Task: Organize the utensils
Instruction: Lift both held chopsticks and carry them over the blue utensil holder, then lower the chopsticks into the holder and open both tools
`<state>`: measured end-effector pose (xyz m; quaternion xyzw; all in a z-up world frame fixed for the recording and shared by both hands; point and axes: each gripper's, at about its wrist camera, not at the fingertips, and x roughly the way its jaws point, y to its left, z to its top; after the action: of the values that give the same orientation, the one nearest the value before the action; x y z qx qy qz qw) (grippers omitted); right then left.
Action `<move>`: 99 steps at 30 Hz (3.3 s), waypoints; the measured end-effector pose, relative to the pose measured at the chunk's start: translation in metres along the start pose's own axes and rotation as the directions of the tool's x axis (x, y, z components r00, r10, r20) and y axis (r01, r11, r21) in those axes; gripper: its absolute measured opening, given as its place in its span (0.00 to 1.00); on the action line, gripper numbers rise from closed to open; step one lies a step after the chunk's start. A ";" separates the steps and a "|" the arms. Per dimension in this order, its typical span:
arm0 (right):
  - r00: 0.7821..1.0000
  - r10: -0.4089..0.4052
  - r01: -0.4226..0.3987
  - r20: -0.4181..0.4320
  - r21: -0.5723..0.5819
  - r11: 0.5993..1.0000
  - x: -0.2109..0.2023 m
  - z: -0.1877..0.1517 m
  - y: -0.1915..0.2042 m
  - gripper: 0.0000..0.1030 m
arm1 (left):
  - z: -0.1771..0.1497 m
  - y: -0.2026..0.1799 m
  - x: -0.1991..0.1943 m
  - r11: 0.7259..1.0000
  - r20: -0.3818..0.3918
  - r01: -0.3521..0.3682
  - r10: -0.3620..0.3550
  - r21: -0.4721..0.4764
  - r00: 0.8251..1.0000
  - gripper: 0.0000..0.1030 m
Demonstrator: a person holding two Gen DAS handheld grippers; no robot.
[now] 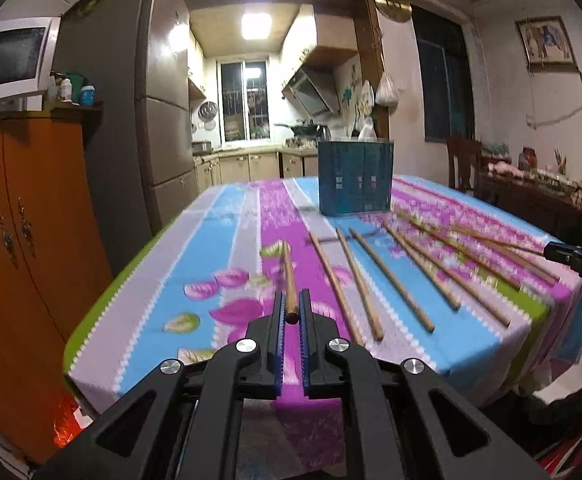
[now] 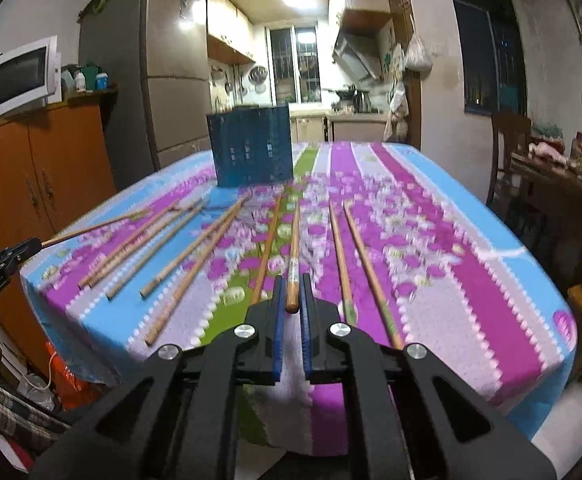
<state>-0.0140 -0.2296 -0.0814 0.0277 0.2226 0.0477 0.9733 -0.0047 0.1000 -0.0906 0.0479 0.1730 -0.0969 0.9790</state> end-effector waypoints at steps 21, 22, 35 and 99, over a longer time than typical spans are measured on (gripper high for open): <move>0.975 0.023 0.004 0.223 -0.121 0.993 -0.028 0.109 -0.002 0.05 | 0.114 0.024 -0.017 0.997 0.140 0.023 -0.012 -0.074 0.990 0.07; 0.974 0.027 0.002 0.224 -0.126 0.992 -0.027 0.113 -0.002 0.05 | 0.118 0.024 -0.017 0.997 0.142 0.026 -0.015 -0.075 0.990 0.07; 0.966 0.083 -0.044 0.246 -0.161 0.986 -0.022 0.153 -0.001 0.05 | 0.150 0.021 -0.013 0.996 0.153 0.063 -0.053 -0.060 0.987 0.07; 0.965 0.122 -0.130 0.232 0.023 0.991 0.219 0.281 0.014 0.07 | 0.269 -0.027 0.287 0.969 0.208 0.213 -0.184 -0.126 0.961 0.08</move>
<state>0.3036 -0.2022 0.0786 0.0658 0.1071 0.1017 0.9869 0.3434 -0.0101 0.0597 -0.0517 0.0869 -0.1860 0.9773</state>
